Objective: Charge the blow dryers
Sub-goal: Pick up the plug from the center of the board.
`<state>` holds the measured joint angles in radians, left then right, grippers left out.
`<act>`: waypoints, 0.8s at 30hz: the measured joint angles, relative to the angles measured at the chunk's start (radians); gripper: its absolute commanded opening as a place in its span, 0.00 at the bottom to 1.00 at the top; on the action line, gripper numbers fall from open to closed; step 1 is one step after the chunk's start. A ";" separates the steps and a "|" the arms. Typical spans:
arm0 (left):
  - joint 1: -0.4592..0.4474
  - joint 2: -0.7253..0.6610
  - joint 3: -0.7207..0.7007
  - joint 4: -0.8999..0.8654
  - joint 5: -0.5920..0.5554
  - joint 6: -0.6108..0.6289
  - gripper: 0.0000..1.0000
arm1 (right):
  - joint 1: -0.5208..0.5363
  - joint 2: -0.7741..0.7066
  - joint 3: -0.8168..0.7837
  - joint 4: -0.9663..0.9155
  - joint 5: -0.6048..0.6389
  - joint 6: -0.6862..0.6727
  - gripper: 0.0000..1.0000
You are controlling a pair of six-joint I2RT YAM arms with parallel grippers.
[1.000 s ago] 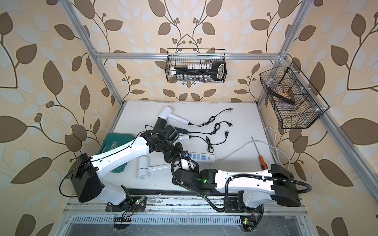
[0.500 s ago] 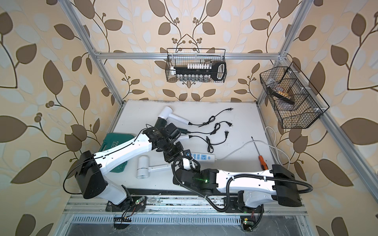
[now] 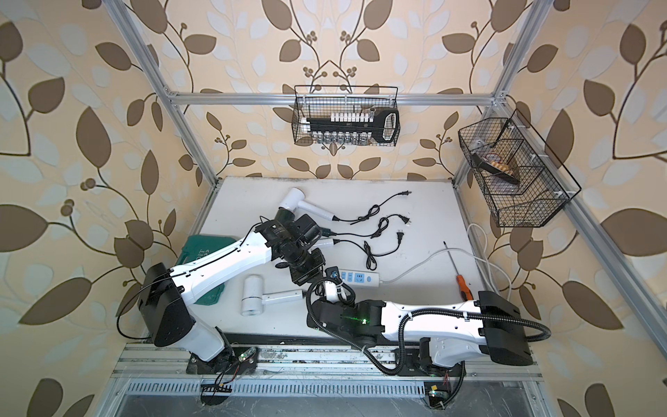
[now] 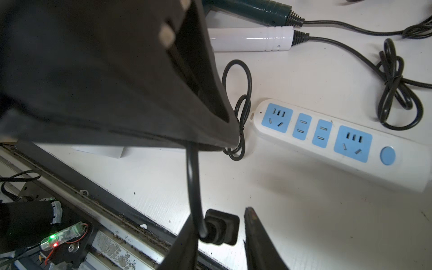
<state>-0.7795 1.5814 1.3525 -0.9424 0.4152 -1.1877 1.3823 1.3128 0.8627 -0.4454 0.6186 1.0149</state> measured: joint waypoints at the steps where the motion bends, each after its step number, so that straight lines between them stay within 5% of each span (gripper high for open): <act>1: 0.000 0.000 0.000 0.000 0.000 0.000 0.00 | -0.002 0.000 0.000 0.002 -0.002 0.000 0.30; 24: -0.007 0.000 0.000 0.003 0.000 -0.019 0.00 | -0.037 0.013 0.008 -0.016 -0.051 0.007 0.25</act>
<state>-0.7868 1.5814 1.3525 -0.9390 0.4156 -1.2072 1.3453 1.3254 0.8707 -0.4618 0.5678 1.0222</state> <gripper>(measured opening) 0.067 0.236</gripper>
